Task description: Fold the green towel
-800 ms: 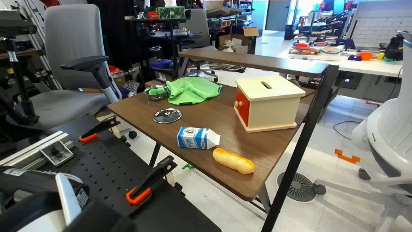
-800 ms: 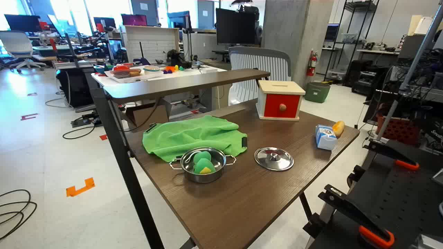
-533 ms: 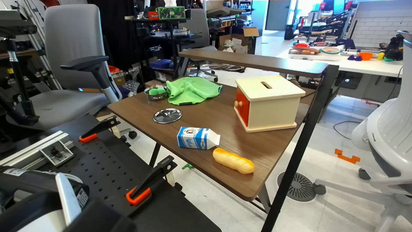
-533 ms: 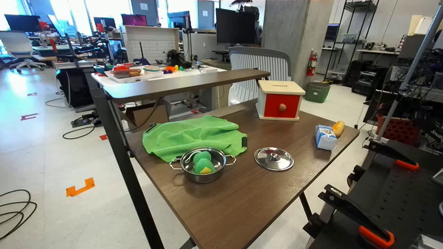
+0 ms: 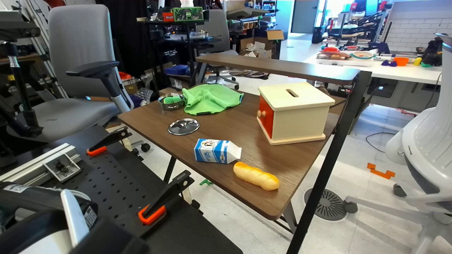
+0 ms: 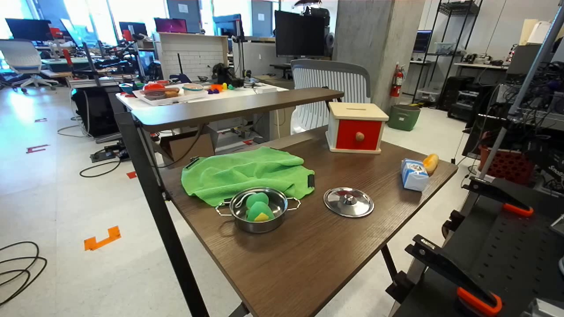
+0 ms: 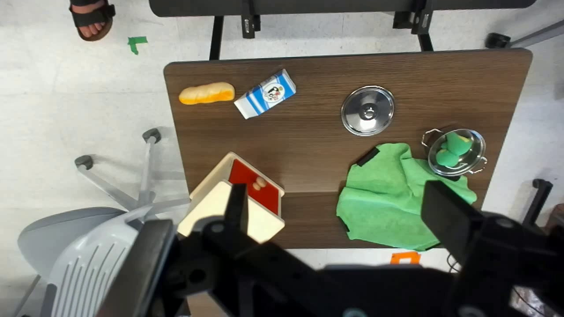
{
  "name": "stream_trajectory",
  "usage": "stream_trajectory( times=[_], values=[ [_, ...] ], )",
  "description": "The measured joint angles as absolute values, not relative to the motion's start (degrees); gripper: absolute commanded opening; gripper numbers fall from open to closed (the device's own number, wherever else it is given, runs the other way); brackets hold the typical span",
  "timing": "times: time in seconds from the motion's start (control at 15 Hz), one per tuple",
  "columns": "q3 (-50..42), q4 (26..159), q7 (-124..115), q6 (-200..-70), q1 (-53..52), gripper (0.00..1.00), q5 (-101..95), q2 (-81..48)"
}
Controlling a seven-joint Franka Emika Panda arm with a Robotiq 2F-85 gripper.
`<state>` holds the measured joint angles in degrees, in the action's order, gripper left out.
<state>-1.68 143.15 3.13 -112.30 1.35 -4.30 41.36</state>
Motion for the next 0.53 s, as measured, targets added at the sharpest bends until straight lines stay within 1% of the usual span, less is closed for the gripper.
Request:
stream_trajectory(
  times=[0.27,0.53],
  values=[
    [1.15,143.08,0.07,-121.97,-1.64,1.00,-1.72,33.22],
    [3.34,141.55,-1.86,-130.93,-4.65,1.00,1.72,22.07]
  ],
)
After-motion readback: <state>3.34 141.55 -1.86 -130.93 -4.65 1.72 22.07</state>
